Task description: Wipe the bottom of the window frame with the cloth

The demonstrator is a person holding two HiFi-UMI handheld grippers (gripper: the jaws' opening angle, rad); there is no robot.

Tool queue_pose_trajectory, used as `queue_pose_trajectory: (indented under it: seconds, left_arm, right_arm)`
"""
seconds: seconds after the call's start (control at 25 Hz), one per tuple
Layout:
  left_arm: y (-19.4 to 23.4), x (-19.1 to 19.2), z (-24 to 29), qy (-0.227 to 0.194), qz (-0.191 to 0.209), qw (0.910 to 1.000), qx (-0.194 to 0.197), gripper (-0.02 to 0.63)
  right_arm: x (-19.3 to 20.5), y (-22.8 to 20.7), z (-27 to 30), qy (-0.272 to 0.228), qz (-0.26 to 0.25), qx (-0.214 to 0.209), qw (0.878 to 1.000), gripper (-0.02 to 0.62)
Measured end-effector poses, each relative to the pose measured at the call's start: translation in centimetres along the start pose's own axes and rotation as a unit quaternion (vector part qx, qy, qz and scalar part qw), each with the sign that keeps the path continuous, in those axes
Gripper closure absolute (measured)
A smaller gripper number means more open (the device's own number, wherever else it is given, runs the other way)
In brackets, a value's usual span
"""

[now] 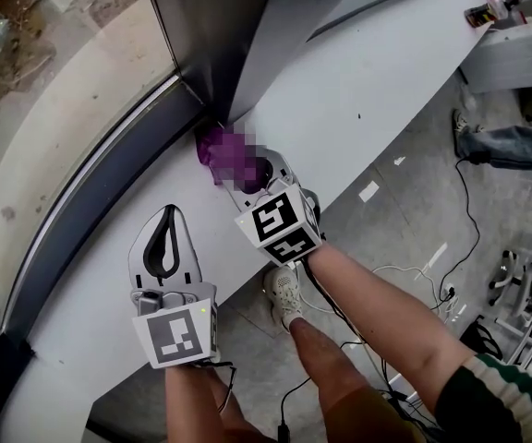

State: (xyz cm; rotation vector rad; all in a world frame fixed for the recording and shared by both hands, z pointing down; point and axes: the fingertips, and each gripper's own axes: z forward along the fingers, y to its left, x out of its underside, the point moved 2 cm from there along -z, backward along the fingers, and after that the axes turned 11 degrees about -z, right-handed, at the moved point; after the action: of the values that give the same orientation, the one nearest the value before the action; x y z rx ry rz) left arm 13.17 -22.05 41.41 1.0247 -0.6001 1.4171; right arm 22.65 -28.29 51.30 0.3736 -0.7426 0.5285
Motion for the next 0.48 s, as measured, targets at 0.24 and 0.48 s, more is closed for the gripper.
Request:
queue_pose_trajectory:
  seconds: [0.24,0.48]
  left_arm:
    - [0.2,0.6,-0.1,0.001,0.004,0.9999,-0.01,0.601]
    - [-0.7,2.2,-0.6,0.013,0.0,0.9999,-0.001,0.6]
  right_arm:
    - [0.5,0.5,-0.2,0.003,0.002,-0.004,1.0,0.446]
    - [1.4,1.2,-0.8,0.008,0.001,-0.008,1.0,0.446]
